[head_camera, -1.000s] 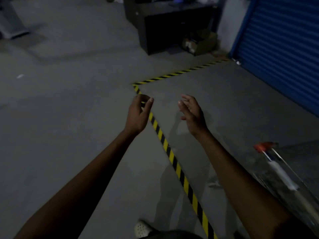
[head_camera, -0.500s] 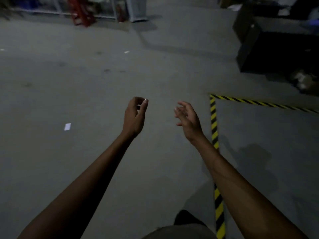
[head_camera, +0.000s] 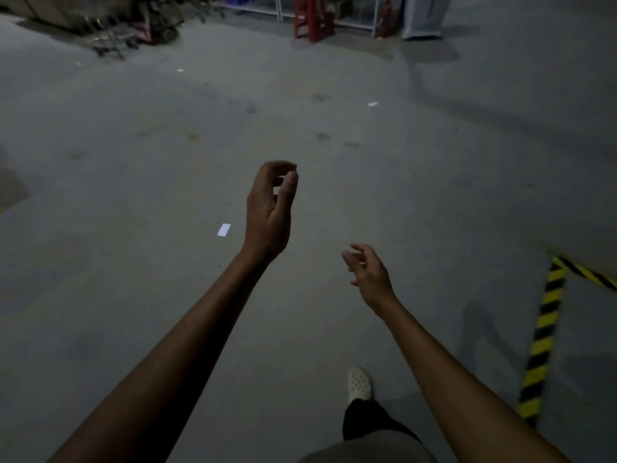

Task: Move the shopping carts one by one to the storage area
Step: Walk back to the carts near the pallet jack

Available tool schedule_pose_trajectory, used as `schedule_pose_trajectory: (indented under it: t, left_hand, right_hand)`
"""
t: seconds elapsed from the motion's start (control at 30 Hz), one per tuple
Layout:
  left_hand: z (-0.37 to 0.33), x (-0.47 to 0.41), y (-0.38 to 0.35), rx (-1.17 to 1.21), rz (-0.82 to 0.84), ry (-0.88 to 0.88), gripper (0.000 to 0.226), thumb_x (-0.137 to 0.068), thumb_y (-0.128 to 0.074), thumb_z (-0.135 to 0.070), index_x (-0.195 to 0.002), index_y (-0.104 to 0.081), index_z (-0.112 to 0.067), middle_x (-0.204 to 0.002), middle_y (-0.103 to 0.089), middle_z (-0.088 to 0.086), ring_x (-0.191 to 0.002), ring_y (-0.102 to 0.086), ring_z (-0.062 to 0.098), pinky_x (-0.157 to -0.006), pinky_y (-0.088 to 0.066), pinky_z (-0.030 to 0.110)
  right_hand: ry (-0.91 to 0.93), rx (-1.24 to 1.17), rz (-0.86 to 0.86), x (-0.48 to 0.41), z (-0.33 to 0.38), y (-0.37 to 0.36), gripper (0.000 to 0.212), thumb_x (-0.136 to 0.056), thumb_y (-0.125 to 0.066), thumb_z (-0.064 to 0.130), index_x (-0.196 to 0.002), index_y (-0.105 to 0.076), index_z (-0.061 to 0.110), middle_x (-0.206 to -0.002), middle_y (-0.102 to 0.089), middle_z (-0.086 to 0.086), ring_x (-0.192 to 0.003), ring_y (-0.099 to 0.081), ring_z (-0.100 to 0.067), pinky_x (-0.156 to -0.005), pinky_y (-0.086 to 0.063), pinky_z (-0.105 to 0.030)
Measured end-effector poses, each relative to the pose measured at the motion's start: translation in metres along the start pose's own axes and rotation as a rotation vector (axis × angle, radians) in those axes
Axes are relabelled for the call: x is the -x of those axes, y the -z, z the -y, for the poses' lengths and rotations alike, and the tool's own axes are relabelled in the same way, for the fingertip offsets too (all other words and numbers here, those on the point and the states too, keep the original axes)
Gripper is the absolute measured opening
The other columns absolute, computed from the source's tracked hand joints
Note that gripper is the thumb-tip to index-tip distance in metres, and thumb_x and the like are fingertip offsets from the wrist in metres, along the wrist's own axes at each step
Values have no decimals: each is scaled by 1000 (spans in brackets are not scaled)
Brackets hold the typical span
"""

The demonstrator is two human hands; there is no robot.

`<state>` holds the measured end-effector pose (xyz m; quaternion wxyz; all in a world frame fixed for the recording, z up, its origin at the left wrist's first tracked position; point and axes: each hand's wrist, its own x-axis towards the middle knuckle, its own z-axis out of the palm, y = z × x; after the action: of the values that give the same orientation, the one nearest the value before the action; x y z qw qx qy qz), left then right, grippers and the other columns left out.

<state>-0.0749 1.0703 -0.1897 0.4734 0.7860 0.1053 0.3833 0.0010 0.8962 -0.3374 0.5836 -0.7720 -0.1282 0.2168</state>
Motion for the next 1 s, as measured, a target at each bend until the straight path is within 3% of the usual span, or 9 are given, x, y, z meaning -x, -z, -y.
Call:
schedule_pose_trajectory:
  t: [0.2, 0.33, 0.43, 0.57, 0.67, 0.8, 0.9, 1.0]
  left_hand:
    - [42, -89, -35, -67, -23, 18, 48, -97, -41, -52, -116, -58, -11, -114, -64, 4, -99, -64, 17, -73, -52, 34]
    - [98, -132, -21, -172, -39, 207, 41, -95, -41, -56, -115, -55, -23, -113, -62, -1, -96, -59, -1, -74, -46, 16]
    - [160, -149, 1, -207, -35, 419, 39, -93, -43, -55, -114, -53, -23, -112, -59, -2, -93, -55, -9, -72, -37, 2]
    - [255, -163, 42, -259, -47, 633, 38, -100, -48, -52, -113, -55, -17, -111, -61, 4, -93, -56, 11, -69, -37, 10]
    - [331, -181, 76, -288, -39, 745, 45, -97, -42, -58, -109, -54, -16, -98, -60, 3, -85, -55, 18, -65, -40, 24]
    - [419, -231, 133, -302, -49, 882, 50, -98, -42, -60, -119, -53, -16, -114, -60, 5, -99, -57, 22, -76, -41, 33]
    - [458, -291, 184, -298, -65, 894, 51, -100, -43, -54, -126, -53, -12, -121, -59, 7, -104, -56, 21, -80, -39, 32]
    - [479, -369, 230, -330, -112, 817, 48, -101, -45, -49, -128, -54, -10, -120, -60, 7, -107, -57, 22, -80, -38, 29]
  right_hand:
    - [-56, 36, 79, -118, 26, 1, 76, -66, -52, 81, -123, -55, 31, -119, -62, 2, -106, -63, -21, -92, -54, -54]
    - [19, 52, 158, -192, 73, -24, 76, -70, -52, 78, -128, -54, 28, -118, -62, 5, -108, -63, -20, -94, -53, -54]
    - [119, 22, 217, -242, 126, -60, 63, -79, -56, 64, -129, -54, 27, -112, -59, 14, -106, -62, -13, -95, -53, -51]
    - [302, -34, 302, -301, 193, -123, 56, -81, -57, 61, -127, -54, 30, -117, -61, 16, -103, -62, -1, -93, -54, -48]
    - [438, -63, 364, -346, 238, -178, 56, -82, -54, 64, -129, -51, 33, -127, -62, 10, -109, -62, -6, -92, -55, -47]
    - [526, -144, 414, -410, 288, -254, 59, -85, -53, 58, -136, -49, 28, -135, -60, 4, -116, -61, -17, -87, -56, -40]
    - [521, -153, 417, -465, 311, -309, 60, -86, -52, 57, -138, -48, 25, -136, -59, 3, -117, -61, -18, -84, -57, -35]
    - [439, -120, 405, -526, 323, -363, 53, -83, -53, 61, -130, -50, 37, -133, -60, 4, -114, -61, -16, -82, -56, -35]
